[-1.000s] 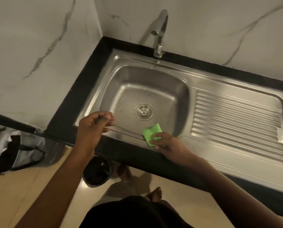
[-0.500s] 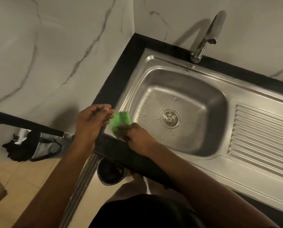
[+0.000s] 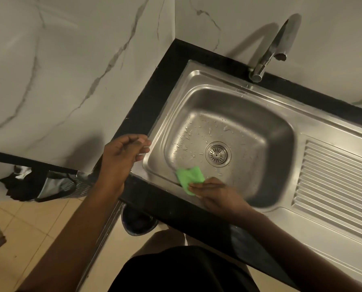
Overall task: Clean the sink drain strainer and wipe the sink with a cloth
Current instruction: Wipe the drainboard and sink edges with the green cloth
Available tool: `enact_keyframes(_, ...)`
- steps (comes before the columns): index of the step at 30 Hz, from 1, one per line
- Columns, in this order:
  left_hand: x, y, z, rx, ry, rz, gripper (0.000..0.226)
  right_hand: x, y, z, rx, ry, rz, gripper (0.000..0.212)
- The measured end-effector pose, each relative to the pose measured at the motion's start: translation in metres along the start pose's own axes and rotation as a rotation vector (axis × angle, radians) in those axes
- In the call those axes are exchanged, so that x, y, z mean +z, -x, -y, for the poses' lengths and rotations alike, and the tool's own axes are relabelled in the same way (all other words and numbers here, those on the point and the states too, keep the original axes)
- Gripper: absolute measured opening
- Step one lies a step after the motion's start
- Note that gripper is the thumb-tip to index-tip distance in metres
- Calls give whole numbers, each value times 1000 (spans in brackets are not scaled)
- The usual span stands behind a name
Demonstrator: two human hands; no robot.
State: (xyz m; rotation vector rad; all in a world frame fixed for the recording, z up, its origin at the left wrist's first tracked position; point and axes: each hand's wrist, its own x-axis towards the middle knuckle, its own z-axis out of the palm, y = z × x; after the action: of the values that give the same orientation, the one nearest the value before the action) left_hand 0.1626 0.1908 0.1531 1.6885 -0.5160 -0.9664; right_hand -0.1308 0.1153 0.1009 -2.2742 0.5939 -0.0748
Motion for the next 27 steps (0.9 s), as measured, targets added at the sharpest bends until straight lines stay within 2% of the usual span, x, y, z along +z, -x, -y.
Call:
enact_keyframes(4, 5, -5, -3, 2, -9, -27, 16, 25, -76, 42, -110, -17, 49, 44)
enact_keyframes(6, 3, -7, -4, 10, -30, -28, 17, 33, -107, 53, -134, 14, 87, 53)
enact_keyframes(8, 0, -9, -4, -1, -46, -38, 16, 35, -124, 52, -129, 48, 67, 51)
enact_keyframes(12, 0, -10, -4, -35, -35, -50, 13, 29, -143, 41, -45, -54, -15, 37)
enact_keyframes(16, -1, -6, -3, -66, -15, -49, 14, -1, -179, 20, 160, -157, -305, 31)
enact_keyframes(18, -1, -3, -3, -86, -34, -58, 15, -30, -206, -4, 180, -92, -415, 26)
enact_keyframes(22, -2, -2, -3, -114, -98, -82, 16, -85, -256, -41, 324, -19, -488, 24)
enact_keyframes(27, -10, -7, -1, -108, -96, -79, 14, -71, -248, -27, 411, -37, -527, 24)
